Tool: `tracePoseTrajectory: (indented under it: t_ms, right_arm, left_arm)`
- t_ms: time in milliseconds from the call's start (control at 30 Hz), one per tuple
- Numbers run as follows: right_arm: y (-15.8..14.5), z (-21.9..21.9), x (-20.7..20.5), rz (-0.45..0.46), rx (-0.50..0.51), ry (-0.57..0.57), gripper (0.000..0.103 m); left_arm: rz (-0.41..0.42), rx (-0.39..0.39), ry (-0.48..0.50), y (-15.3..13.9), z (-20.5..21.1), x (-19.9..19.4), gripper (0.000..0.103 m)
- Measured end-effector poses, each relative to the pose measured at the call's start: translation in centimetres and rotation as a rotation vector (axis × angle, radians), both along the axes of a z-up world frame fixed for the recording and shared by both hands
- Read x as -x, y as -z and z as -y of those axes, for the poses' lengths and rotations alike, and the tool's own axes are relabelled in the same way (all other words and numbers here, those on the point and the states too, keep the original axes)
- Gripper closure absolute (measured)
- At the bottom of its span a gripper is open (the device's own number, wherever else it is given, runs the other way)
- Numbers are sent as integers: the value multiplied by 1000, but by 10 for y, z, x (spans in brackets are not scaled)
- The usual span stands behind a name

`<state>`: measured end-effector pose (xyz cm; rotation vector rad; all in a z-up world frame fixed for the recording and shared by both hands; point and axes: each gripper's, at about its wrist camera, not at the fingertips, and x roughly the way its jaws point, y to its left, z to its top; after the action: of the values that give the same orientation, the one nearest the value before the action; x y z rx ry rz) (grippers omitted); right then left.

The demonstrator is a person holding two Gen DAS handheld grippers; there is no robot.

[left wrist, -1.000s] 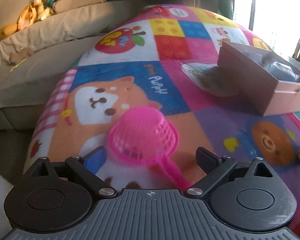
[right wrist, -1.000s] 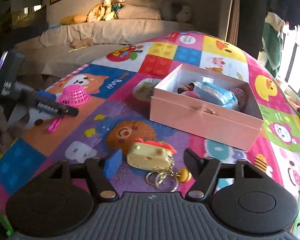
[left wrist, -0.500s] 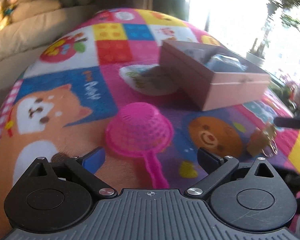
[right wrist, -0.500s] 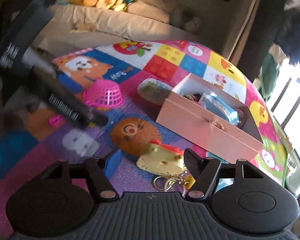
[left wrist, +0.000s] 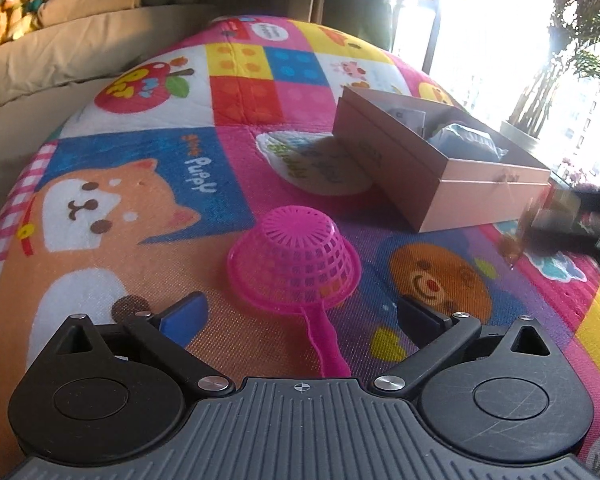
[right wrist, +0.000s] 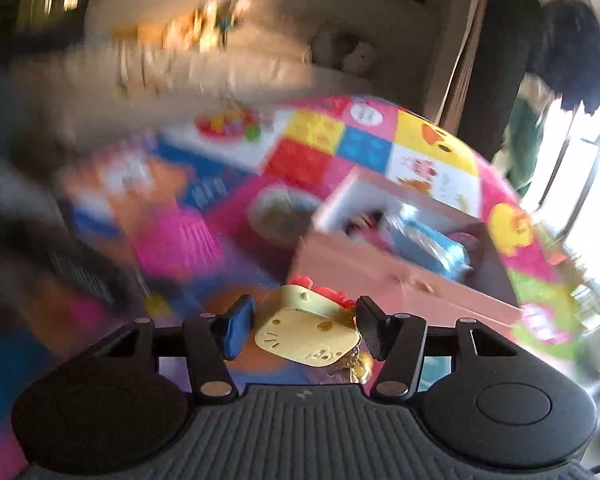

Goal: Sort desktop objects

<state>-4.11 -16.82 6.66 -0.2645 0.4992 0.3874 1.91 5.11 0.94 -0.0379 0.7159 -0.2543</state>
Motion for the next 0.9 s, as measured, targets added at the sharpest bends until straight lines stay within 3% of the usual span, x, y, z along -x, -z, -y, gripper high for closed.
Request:
tracePoseTrajectory:
  t_ms: [100,167,300,367,467,533,700,767,867,900]
  right_arm:
    - [-23,18,-6,-44,-194,-43,47]
    - [-22,30,-9,-80,-247,-70,47]
    - [9,53,-10,-208,-216,-46,46]
    - [24,66,-4,-239,-177,5,37]
    - [34,81,10,-218,-110,87,27]
    - [39,86,18,-209,-84,120,26]
    - [44,85,28,-240,-148,102,26]
    - [48,76,30,-200,-61,100,25]
    - [50,71,32,-57,105,151,20]
    - [53,70,32,19,203,198,20]
  left_arm:
    - [0,0,-1,0,0,0,0]
    - [1,3,-1,0,-1,0,0]
    - [-1,0,0,1,0,0,0]
    - [0,-6,1,1,0,0,0]
    - [-1,-12,1,1,0,0,0]
    - [-1,-15,2,2,0,0,0]
    - [-4,-46,4,3,5,-1,0]
    - [-5,-56,3,3,5,0,0]
    - [-5,-62,4,3,5,0,0]
    - [-5,-63,4,3,6,0,0]
